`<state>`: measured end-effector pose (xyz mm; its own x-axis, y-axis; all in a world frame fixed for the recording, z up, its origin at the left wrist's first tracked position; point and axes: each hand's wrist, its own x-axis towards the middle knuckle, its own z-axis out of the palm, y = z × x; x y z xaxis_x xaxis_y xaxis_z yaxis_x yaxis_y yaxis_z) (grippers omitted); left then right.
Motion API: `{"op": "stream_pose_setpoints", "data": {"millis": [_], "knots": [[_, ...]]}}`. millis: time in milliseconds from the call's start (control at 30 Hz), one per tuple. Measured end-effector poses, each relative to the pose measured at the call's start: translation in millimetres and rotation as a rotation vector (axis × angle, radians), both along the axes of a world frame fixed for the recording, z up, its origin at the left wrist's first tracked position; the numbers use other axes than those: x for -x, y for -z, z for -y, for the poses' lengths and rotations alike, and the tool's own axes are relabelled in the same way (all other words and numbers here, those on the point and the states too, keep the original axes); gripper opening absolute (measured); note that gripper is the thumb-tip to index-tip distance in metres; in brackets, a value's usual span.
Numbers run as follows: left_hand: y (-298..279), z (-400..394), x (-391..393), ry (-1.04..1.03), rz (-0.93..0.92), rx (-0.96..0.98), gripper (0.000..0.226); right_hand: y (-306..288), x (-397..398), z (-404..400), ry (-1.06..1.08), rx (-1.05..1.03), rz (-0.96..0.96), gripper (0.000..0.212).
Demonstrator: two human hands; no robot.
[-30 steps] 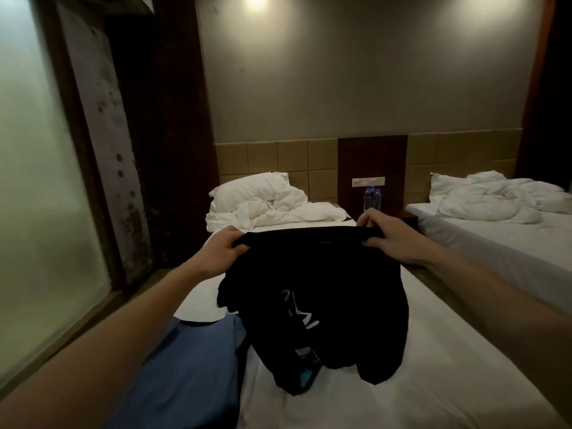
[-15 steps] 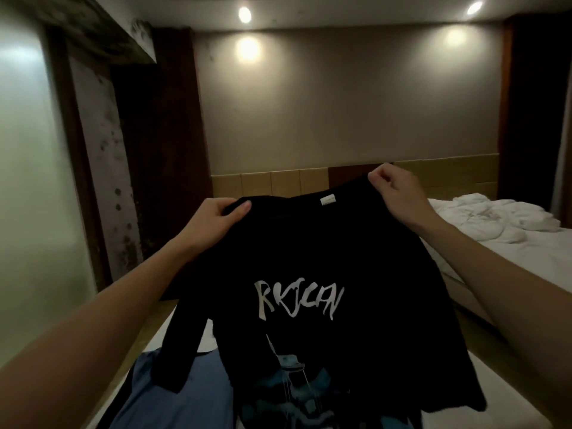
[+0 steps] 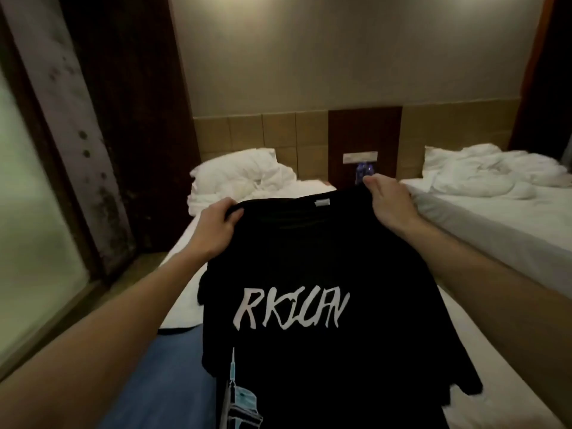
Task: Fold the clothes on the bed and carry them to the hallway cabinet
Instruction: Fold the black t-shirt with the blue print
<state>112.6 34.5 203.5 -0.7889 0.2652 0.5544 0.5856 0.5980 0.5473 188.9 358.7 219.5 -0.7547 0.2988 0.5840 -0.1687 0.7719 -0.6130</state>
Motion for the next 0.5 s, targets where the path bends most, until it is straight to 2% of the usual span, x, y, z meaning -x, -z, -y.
{"op": "stream_pose_setpoints", "data": {"millis": [233,433,500], "knots": [[109,-45,132,-0.141,0.173,0.011,0.025,111,139,-37,0.076,0.066,0.211,0.041],[243,-87,238,-0.250,0.601,0.096,0.043,240,238,-55,0.118,0.129,0.434,0.053],[285,-96,257,-0.305,0.643,0.145,0.045,284,264,-60,0.132,0.133,0.507,0.055]]}}
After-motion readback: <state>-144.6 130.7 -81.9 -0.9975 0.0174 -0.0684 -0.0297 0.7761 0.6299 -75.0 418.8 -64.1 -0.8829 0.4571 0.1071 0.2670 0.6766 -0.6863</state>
